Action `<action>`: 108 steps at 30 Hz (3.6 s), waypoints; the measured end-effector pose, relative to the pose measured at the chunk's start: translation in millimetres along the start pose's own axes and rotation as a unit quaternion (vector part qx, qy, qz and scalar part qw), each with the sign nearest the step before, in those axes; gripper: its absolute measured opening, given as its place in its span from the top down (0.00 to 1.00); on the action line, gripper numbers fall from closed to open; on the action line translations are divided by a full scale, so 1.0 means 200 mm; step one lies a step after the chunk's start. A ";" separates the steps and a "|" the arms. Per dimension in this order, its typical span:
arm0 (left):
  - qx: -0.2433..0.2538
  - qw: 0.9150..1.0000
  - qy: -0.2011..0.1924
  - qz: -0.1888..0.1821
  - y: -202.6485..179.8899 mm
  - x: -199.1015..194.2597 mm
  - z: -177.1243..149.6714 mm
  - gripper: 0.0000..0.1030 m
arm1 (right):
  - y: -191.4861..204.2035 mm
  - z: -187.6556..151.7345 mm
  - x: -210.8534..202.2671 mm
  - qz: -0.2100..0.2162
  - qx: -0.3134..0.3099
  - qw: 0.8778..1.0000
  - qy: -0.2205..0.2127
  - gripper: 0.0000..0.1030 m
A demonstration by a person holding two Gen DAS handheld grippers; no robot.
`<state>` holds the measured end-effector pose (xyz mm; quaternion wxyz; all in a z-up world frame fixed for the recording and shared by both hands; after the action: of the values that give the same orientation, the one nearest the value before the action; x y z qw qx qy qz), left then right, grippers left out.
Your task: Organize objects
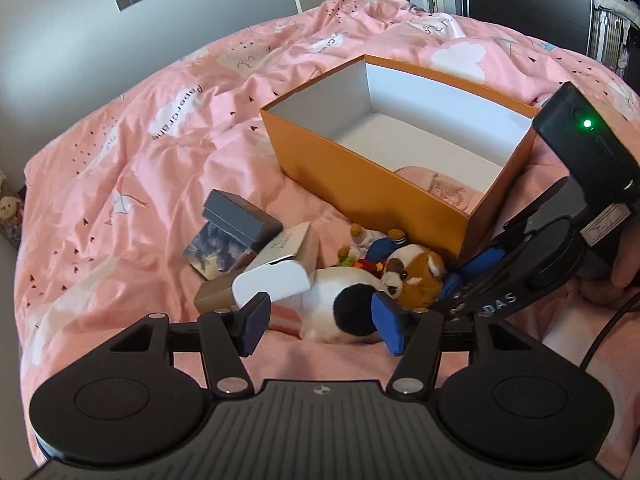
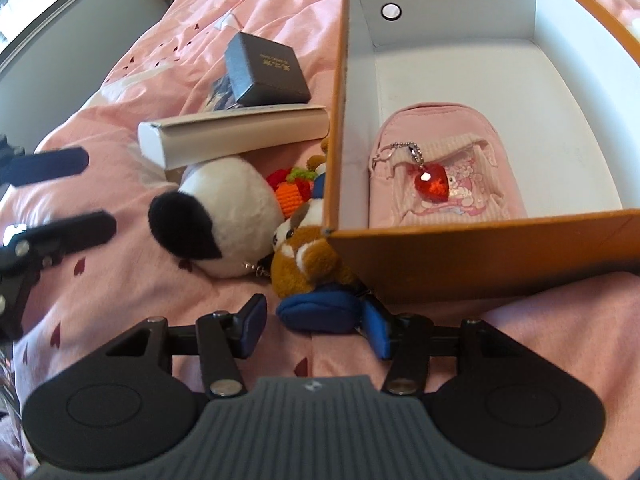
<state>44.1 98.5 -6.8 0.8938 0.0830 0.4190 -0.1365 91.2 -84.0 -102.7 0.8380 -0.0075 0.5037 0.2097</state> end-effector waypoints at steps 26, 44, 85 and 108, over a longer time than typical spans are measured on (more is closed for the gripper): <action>0.085 0.995 -0.046 -0.011 0.03 -0.02 -0.12 0.34 | -0.01 0.02 0.05 0.008 -0.001 1.000 0.014 0.47; 0.066 0.996 -0.007 -0.056 -0.04 0.00 -0.08 0.34 | -0.02 0.02 0.04 0.011 -0.006 1.000 0.008 0.60; 0.113 0.987 -0.100 0.044 0.06 -0.08 -0.07 0.35 | -0.03 0.00 0.05 0.026 0.003 0.999 0.021 0.53; 0.111 0.991 -0.057 0.038 0.04 -0.04 -0.08 0.35 | -0.05 0.01 0.02 0.029 0.013 0.999 0.009 0.45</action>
<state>29.9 111.4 -9.8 0.9059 0.1897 0.3462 -0.1531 98.8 -91.4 -107.5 0.8270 0.0161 0.5139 0.2273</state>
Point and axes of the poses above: each gripper's, at about its wrist camera, not at the fingertips, and x roughly the way its jaws point, y to its left, z to its top, the point moved 1 cm from there along x, roughly the way its jaws point, and after that the axes turned 14 degrees about -x, right-handed, at the moved point
